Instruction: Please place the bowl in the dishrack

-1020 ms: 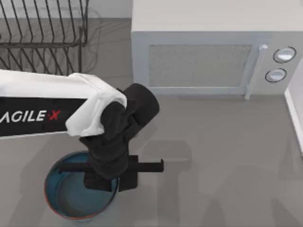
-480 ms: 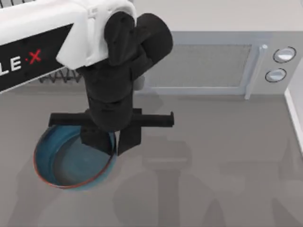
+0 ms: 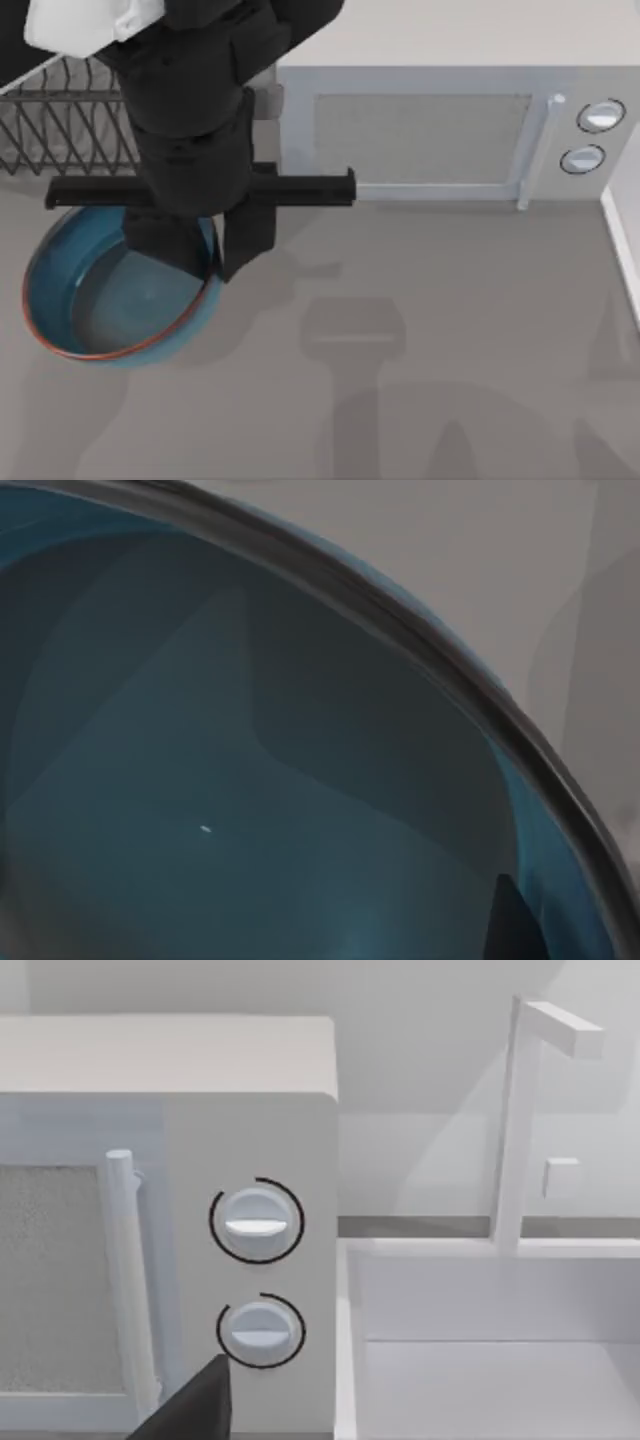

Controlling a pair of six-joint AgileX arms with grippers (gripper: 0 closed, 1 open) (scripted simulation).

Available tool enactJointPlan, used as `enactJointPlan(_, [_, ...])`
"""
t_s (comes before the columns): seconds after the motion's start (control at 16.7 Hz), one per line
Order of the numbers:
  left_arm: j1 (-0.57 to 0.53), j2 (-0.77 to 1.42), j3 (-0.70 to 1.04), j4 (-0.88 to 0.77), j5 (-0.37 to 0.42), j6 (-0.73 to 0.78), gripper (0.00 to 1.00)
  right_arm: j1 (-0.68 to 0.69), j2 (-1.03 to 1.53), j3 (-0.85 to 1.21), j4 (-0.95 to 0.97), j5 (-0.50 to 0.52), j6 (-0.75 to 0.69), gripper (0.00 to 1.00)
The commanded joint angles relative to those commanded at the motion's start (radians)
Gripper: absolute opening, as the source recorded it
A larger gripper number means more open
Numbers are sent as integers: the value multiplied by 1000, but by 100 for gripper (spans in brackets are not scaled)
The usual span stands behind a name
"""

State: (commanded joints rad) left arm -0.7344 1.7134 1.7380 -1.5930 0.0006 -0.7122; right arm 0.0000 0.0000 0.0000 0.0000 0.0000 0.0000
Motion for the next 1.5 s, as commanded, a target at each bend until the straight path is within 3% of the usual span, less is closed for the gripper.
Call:
enactJointPlan(0.24, [7, -6, -7, 15, 2, 9, 0, 0, 0, 0, 0, 0, 0, 100])
enactJointPlan(0.48, [107, -102, -65, 159, 28, 92, 0, 0, 0, 0, 0, 0, 0, 100])
enactJointPlan(0.72, [291, -255, -189, 424, 69, 238, 0, 0, 0, 0, 0, 0, 0, 100])
enactJointPlan(1.2, [727, -628, -511, 1124, 161, 589, 0, 0, 0, 0, 0, 0, 0, 100])
enactJointPlan(1.5, [901, -807, -616, 1351, 203, 715, 0, 0, 0, 0, 0, 0, 0, 100])
